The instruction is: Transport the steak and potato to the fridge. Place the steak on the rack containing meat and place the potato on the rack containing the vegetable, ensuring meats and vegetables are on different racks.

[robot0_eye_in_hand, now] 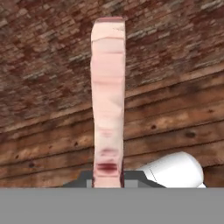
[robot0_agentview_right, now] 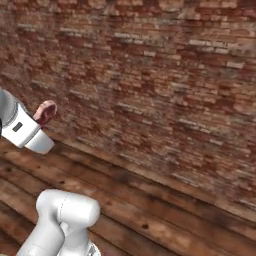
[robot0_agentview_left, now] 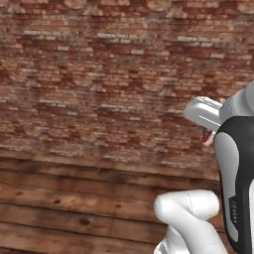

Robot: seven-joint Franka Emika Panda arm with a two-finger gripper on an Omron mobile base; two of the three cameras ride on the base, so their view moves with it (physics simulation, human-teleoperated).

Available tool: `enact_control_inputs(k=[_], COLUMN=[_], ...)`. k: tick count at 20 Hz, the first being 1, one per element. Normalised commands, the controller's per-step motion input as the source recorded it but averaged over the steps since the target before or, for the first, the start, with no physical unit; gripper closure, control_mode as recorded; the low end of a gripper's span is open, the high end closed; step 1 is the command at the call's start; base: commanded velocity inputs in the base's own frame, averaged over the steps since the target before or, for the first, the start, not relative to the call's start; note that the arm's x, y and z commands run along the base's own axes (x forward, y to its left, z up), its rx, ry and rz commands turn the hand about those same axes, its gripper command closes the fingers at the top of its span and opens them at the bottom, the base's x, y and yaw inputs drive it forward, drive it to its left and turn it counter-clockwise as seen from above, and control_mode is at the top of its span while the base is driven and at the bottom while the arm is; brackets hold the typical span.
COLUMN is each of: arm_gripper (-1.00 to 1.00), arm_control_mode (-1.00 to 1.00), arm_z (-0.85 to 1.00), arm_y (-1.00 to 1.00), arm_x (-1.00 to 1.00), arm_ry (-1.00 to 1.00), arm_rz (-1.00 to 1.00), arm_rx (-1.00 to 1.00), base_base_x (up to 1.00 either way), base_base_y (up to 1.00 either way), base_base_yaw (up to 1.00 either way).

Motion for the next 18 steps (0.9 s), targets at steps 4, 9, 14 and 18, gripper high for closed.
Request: enact_control_inputs(k=[4,9,14,18], arm_gripper=[1.00,1.00,1.00,1.00], arm_control_mode=[1.00,1.00,1.00,1.00], arm_z=[0.00,0.00,0.00,0.00], arm_y=[0.00,0.00,0.00,0.00], arm_x=[0.00,0.00,0.00,0.00], arm_ry=[0.00,0.00,0.00,0.00], arm_rz=[0.00,0.00,0.00,0.00], arm_rx=[0.00,0.00,0.00,0.00], base_base_x=[0.00,0.02,0.64,1.00], base_base_y=[0.00,0.00,0.00,0.00], base_base_yaw=[1.00,1.00,0.92,0.69])
